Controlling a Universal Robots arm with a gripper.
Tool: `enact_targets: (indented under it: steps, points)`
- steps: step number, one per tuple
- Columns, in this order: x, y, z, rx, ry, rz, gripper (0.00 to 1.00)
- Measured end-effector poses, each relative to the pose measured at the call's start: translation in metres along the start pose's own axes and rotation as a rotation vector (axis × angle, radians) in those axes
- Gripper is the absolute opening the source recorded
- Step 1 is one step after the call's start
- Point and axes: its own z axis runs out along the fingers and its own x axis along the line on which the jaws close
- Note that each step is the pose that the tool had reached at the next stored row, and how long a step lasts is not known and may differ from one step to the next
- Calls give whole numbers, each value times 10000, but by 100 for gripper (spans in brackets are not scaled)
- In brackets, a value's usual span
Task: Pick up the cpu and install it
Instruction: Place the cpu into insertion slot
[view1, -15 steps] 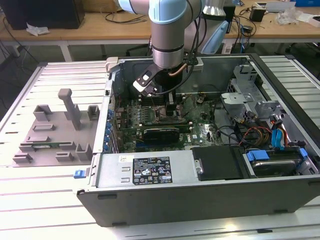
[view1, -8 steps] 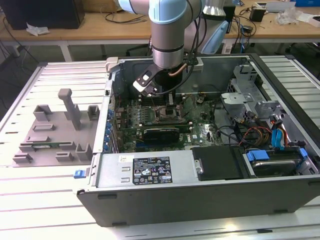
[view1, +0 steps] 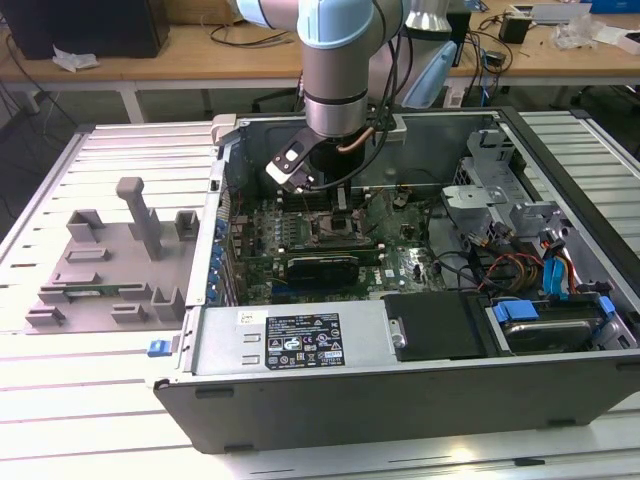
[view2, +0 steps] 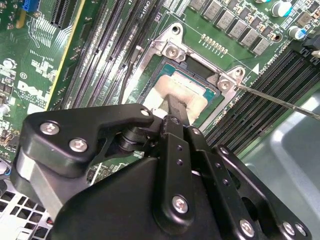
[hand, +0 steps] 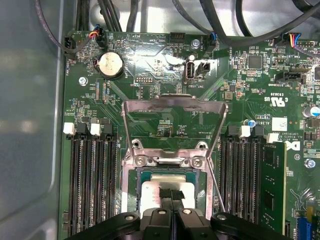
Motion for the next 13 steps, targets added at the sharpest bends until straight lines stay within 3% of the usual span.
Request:
enact_targets:
  steps: [6,13]
  points:
    - [2,4,-12,-7,10,1,11]
    - [0,9,-153,-1,2,1,11]
